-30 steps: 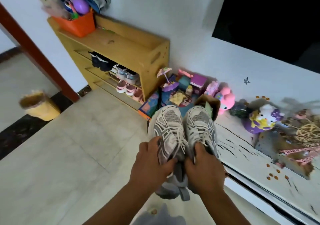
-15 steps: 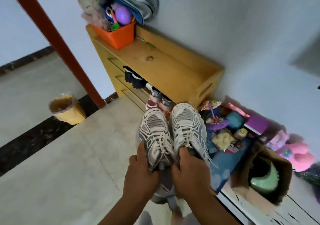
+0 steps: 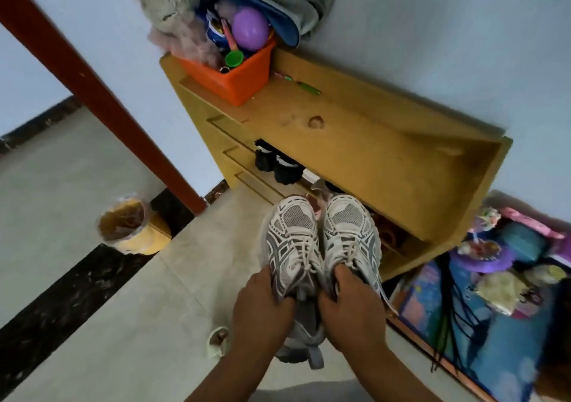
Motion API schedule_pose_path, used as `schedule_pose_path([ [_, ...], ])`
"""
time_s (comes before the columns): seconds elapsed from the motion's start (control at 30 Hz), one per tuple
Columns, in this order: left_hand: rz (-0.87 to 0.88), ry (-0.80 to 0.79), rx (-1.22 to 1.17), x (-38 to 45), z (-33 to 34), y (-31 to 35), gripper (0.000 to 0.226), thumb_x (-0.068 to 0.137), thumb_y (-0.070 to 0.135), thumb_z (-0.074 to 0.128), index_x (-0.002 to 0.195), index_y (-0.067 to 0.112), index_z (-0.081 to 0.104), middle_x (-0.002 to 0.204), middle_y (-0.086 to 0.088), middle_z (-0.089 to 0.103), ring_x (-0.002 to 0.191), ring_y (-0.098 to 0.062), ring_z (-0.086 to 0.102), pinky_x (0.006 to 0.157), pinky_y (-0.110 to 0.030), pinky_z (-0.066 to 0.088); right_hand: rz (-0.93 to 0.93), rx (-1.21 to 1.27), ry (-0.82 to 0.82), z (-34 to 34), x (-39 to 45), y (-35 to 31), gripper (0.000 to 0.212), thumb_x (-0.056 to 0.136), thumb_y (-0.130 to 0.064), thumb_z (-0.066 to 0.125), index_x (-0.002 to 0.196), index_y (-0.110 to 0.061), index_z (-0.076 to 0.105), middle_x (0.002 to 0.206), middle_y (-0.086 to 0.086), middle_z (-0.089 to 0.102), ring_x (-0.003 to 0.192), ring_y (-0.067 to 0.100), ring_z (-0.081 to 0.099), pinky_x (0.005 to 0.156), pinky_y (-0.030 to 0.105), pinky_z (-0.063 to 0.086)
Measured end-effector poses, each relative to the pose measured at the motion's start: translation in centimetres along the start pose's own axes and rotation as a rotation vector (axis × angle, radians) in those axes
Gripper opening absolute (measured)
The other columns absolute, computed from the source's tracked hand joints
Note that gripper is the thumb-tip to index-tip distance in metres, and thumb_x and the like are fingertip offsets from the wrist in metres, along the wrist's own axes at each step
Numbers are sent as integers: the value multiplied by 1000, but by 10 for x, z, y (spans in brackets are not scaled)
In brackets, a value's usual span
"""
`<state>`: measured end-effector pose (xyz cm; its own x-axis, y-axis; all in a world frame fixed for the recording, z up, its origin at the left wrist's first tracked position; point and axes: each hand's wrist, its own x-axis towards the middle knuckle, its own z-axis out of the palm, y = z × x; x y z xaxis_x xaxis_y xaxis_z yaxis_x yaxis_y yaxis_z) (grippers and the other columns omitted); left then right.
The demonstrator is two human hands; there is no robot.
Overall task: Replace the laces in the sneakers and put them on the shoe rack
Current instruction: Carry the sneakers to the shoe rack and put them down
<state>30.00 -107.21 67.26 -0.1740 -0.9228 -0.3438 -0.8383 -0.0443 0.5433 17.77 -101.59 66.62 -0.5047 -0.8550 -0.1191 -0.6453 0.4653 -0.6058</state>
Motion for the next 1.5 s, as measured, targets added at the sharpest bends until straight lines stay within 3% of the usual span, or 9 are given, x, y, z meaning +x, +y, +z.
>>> schedule_pose_path([
  [0.17, 222, -101, 101, 78, -61, -65, 41, 81, 29, 58, 122, 27, 50, 111, 3, 60, 95, -15, 55, 76, -20, 40, 264, 89, 79, 83, 14, -76, 37, 80, -28, 59, 65, -29, 25, 66, -7, 38, 66, 15, 37, 50, 20, 23],
  [0.37, 290, -207, 270, 139, -117, -115, 55, 82, 29, 57, 135, 23, 41, 119, 0, 56, 99, -18, 54, 84, -30, 48, 347, 213, -16, 138, 22, -140, 27, 74, -39, 65, 81, -30, 42, 74, -12, 46, 70, 10, 43, 54, 13, 30],
  [0.53, 298, -239, 273, 165, -123, -132, 56, 81, 28, 57, 135, 25, 42, 117, 2, 57, 98, -18, 55, 80, -27, 47, 326, 233, -85, 159, 33, -146, 37, 71, -34, 69, 103, -26, 53, 94, -12, 54, 88, 11, 53, 70, 18, 35],
  [0.77, 295, -307, 276, 191, -100, -146, 61, 82, 28, 58, 139, 25, 38, 126, 5, 54, 107, -15, 55, 86, -23, 42, 412, 206, 38, 189, 48, -137, 23, 70, -43, 61, 88, -31, 52, 82, -11, 58, 76, 12, 56, 62, 19, 40],
  [0.9, 254, -398, 269, 220, -62, -163, 64, 82, 31, 59, 140, 31, 35, 131, 8, 52, 112, -15, 54, 90, -24, 41, 504, 171, 22, 225, 66, -107, 24, 67, -44, 58, 82, -32, 45, 80, -10, 51, 81, 15, 57, 62, 23, 37],
  [1.1, 244, -522, 286, 297, 16, -186, 65, 82, 33, 59, 141, 36, 32, 137, 11, 47, 116, -12, 53, 96, -21, 40, 657, 167, 36, 297, 116, -48, 30, 65, -41, 58, 93, -33, 54, 97, -9, 58, 89, 13, 56, 67, 17, 33],
  [1.23, 288, -588, 278, 350, 78, -214, 55, 81, 31, 61, 132, 39, 41, 124, 14, 56, 104, -10, 58, 84, -22, 46, 703, 166, 49, 353, 151, 2, 19, 69, -39, 58, 73, -31, 40, 84, -8, 48, 72, 13, 44, 64, 24, 36],
  [1.37, 318, -641, 230, 404, 153, -249, 51, 77, 32, 60, 126, 40, 47, 111, 19, 59, 87, -6, 60, 66, -12, 41, 711, 171, 109, 423, 185, 62, 16, 70, -35, 55, 79, -27, 44, 83, -7, 55, 75, 16, 52, 63, 26, 40],
  [1.5, 342, -640, 214, 456, 232, -287, 63, 60, 43, 47, 123, 44, 49, 109, 20, 61, 83, -6, 62, 64, -11, 41, 695, 205, 161, 497, 216, 127, 18, 65, -38, 51, 80, -30, 45, 78, -5, 59, 74, 21, 58, 60, 25, 42],
])
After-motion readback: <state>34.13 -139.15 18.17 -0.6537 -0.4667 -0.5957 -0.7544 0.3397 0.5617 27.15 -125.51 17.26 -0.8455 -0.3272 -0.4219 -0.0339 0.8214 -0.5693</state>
